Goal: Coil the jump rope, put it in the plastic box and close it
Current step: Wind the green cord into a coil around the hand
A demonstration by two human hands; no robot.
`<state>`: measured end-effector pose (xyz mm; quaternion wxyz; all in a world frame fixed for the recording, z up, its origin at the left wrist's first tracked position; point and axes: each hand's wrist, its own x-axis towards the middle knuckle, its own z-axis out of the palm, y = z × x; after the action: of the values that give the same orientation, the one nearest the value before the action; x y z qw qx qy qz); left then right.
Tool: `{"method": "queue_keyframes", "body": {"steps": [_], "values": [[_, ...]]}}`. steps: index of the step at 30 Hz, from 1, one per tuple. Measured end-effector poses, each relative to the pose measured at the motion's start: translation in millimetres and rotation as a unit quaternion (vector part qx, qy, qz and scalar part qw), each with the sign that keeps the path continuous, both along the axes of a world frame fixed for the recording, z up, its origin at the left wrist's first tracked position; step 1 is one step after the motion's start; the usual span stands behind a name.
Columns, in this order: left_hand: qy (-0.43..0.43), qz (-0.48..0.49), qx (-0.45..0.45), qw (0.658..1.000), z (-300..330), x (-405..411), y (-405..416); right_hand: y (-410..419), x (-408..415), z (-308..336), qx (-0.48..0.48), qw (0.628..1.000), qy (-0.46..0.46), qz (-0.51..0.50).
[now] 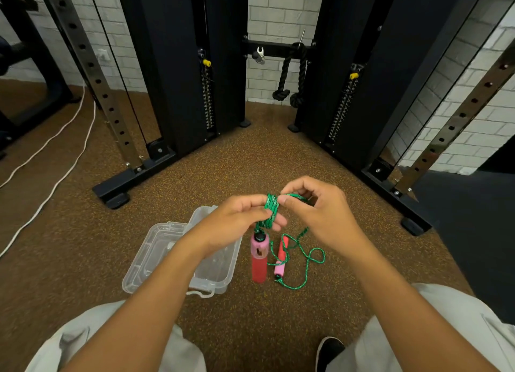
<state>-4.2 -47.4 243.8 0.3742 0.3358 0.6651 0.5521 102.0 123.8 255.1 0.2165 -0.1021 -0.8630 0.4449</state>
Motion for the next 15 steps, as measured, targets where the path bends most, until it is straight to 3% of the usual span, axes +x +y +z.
{"method": "queue_keyframes", "body": {"steps": [5,10,13,15], "values": [[-0.077,-0.01,0.052,0.996,1.6,-0.6,-2.1,2.9,-4.7,-5.8,-0.186,0.982,0.02,0.039],[-0.196,-0.023,0.075,0.977,7.6,-1.6,-4.8,1.2,-5.9,-15.1,-0.415,0.908,0.017,0.051],[-0.231,-0.04,0.109,0.966,9.2,-0.5,-5.5,-0.4,-6.3,-15.6,-0.444,0.894,0.021,0.046],[-0.249,-0.025,0.136,0.959,10.4,-1.8,-5.7,-7.7,-5.4,-20.3,-0.426,0.904,0.002,0.031]]}}
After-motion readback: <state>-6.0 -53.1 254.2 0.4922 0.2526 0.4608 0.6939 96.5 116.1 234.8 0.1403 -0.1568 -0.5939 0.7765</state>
